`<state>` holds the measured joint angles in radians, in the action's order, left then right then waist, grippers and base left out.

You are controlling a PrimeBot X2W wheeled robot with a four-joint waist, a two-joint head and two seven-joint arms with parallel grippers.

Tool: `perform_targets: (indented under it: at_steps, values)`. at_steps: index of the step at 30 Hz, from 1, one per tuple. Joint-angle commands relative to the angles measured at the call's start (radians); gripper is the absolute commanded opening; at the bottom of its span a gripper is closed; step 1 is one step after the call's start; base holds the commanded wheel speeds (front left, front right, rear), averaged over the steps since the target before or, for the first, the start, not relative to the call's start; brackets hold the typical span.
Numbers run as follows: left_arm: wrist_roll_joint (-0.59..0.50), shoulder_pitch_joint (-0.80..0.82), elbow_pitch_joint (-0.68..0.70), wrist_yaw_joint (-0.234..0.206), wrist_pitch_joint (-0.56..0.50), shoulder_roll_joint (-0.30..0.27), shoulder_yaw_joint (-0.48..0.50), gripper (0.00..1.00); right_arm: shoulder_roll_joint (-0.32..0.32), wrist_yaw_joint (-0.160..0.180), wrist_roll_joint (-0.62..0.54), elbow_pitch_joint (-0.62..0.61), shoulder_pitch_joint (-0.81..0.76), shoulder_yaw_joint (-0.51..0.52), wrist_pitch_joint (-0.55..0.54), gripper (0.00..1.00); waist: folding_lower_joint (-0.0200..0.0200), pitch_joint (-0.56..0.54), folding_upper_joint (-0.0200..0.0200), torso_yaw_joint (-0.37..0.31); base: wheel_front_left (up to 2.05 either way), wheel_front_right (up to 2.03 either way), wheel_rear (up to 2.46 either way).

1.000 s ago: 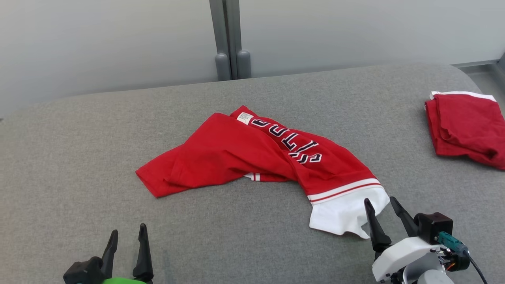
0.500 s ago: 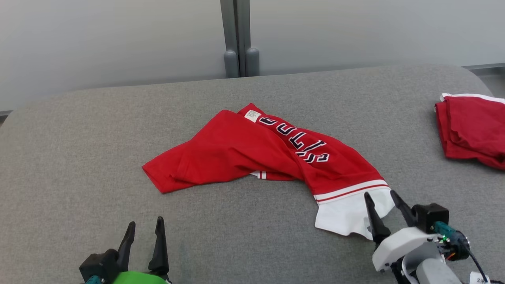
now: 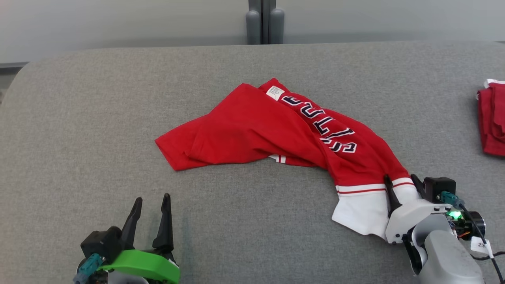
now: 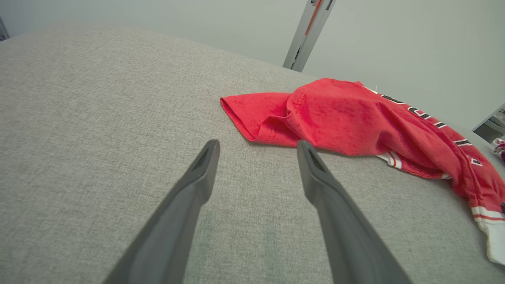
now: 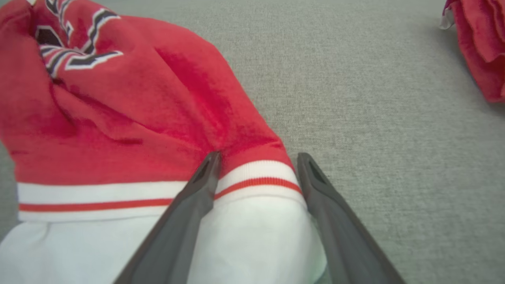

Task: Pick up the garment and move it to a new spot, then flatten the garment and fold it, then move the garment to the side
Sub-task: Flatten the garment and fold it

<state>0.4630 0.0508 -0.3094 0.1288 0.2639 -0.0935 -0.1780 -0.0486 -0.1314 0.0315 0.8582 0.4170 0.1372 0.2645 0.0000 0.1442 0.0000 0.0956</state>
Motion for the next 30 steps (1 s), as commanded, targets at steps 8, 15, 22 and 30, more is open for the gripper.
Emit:
perform_targets:
  at_steps: [8, 15, 22, 30]
  values:
    - [0.020, 0.033, 0.013, 0.003, 0.000, -0.008, -0.014, 1.00, -0.019, 0.002, -0.104, 0.020, 0.089, 0.051, -0.001, 0.00, 0.0000, 0.055, 0.0000, 0.037, 0.00, 0.00, 0.00]
    - [0.032, 0.075, 0.023, 0.003, 0.000, -0.006, -0.053, 1.00, -0.046, 0.002, -0.274, -0.053, 0.193, 0.205, 0.000, 0.00, 0.0000, 0.079, 0.0000, 0.045, 0.00, 0.00, 0.00]
    - [0.036, 0.117, 0.014, 0.003, 0.000, -0.001, -0.071, 1.00, -0.011, 0.002, -0.348, -0.118, 0.187, 0.294, 0.000, 1.00, 0.0000, 0.071, 0.0000, 0.033, 0.00, 0.00, 0.00]
    - [0.033, 0.205, -0.003, 0.003, 0.000, -0.016, -0.061, 1.00, -0.005, 0.002, -0.124, -0.248, 0.103, 0.116, 0.000, 1.00, 0.0000, 0.080, 0.0000, -0.030, 0.00, 0.00, 0.00]
